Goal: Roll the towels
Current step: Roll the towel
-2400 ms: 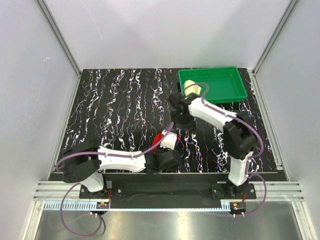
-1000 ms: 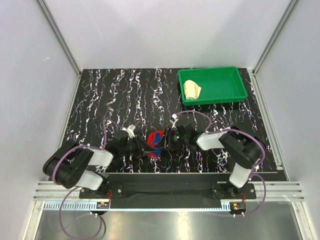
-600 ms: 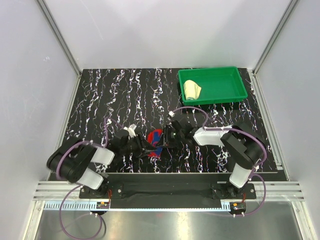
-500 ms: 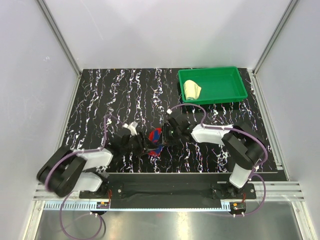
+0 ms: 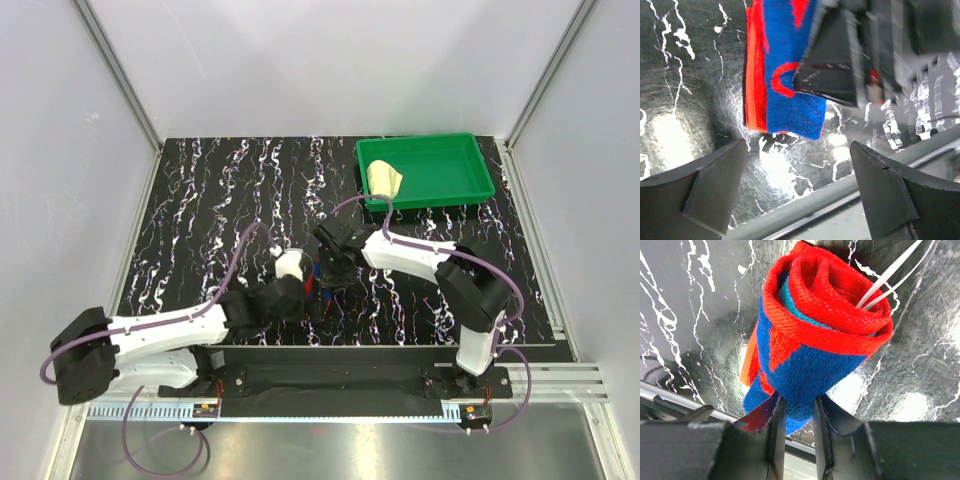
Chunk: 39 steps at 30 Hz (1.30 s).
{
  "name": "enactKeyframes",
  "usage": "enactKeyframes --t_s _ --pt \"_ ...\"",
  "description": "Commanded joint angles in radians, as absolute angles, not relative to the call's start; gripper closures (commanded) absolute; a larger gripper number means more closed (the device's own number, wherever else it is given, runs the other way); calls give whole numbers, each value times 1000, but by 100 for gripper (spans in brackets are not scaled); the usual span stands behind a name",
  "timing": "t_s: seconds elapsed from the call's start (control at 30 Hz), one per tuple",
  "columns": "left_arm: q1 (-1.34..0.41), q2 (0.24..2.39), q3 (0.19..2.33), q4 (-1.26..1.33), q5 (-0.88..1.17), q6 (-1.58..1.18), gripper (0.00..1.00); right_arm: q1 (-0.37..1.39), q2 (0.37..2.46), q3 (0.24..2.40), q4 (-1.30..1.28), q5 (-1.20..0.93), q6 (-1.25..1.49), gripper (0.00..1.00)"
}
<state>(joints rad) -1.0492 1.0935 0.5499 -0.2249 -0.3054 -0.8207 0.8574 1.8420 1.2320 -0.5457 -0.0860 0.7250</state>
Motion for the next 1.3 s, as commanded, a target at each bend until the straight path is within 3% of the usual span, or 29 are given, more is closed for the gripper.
enactKeyframes --t_s 0.0,0.33,0.67,0.77,0.8,0.87,0.9,1.1,1.23,1.27 --pt "-1159 1158 610 -238 -584 -746 10 873 1873 1278 -663 -51 706 78" --pt "-1316 1564 866 -298 -798 -666 9 876 1882 1312 -704 -66 695 78" --pt "-1321 1738 926 -347 -811 -695 13 876 1873 1315 -721 -106 677 77" --pt "-1319 1762 939 -338 -804 -684 23 876 1868 1312 -706 -149 672 76" --pt "-1318 1772 939 -337 -804 -683 34 877 1865 1309 -701 -169 670 76" --pt "-1316 1781 943 -336 -799 -681 42 876 1861 1308 -703 -178 669 76" --pt "-1315 1790 948 -336 -798 -680 53 876 1858 1304 -703 -182 666 76" --pt "-1304 1796 945 -319 -775 -667 80 876 1830 1290 -715 -198 655 75" --pt "-1299 1769 916 -282 -738 -646 100 862 1809 1285 -745 -166 632 68" --pt "-1296 1761 907 -266 -720 -646 100 851 1793 1281 -762 -158 624 58"
